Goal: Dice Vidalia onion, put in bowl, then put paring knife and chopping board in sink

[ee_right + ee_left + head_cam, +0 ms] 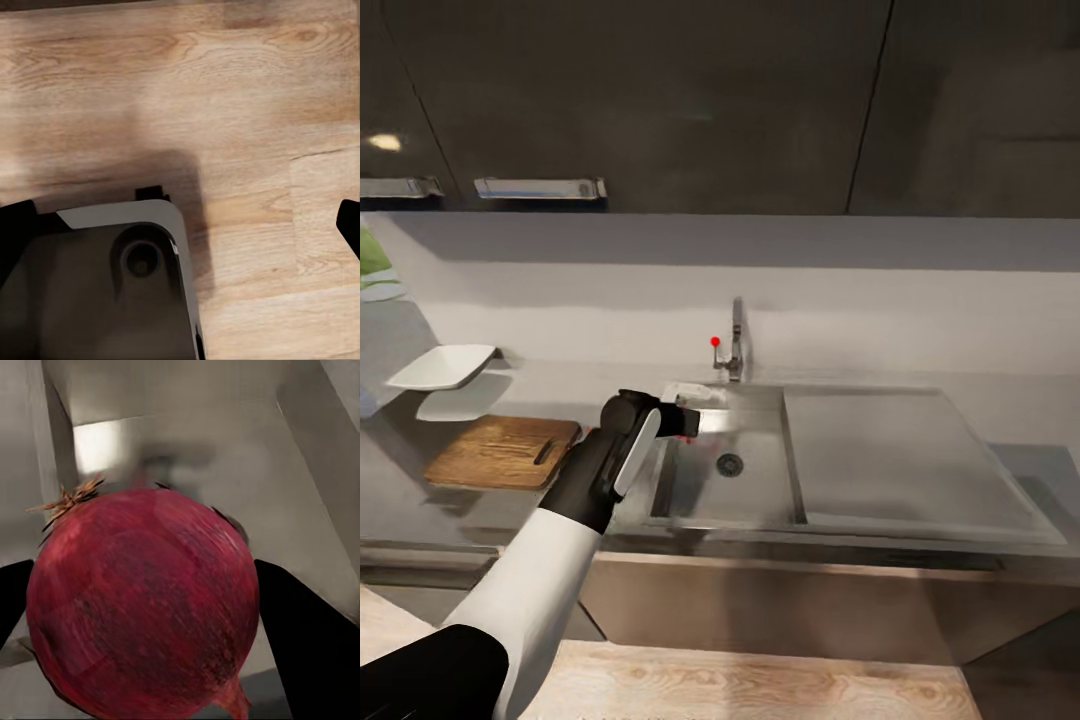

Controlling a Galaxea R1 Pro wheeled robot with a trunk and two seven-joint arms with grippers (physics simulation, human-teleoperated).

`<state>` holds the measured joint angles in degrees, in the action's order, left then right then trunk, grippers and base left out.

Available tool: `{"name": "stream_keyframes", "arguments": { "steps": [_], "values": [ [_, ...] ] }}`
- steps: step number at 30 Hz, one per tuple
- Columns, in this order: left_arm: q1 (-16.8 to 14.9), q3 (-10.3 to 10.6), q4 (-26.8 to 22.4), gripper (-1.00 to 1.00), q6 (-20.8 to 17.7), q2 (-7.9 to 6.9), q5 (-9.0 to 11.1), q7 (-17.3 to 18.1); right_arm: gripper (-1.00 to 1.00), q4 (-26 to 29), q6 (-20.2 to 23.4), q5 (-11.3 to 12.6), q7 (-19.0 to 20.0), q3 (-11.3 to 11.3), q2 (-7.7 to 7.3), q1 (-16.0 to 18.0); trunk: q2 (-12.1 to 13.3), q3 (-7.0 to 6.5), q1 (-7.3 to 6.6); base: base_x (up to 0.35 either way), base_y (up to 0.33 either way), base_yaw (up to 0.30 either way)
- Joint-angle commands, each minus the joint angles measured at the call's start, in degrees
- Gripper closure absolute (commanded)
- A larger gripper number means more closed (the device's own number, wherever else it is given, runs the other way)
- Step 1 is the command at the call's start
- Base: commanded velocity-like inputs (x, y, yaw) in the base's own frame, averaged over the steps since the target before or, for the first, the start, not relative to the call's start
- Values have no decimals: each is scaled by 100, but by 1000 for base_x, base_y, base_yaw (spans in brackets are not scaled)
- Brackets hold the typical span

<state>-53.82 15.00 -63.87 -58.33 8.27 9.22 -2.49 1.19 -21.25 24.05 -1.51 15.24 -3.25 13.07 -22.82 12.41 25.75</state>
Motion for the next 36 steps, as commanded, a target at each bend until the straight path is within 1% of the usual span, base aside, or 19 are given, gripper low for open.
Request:
{"name": "stream_keyframes", "arguments": {
  "steps": [1, 12, 29, 36],
  "values": [
    [-5, 3, -4, 100, -20, -1, 37, -23, -100, 1, -16, 38, -16, 49, 0, 2, -10, 2, 3, -32, 294, 132],
    [-5, 4, -10, 100, -20, -1, 37, -23, -100, 0, -18, 38, -16, 49, 17, 5, -10, -81, 3, -3, 304, 119],
    [-5, 12, -3, 100, -28, -1, 37, -16, -100, 4, -11, 38, -16, 49, 2, 3, -10, -87, 3, 150, 267, 4],
    [-5, 12, -6, 100, -29, -1, 39, -14, -100, 4, -10, 38, -16, 49, 0, 3, -10, -87, 3, -42, 285, 0]
  ]
}}
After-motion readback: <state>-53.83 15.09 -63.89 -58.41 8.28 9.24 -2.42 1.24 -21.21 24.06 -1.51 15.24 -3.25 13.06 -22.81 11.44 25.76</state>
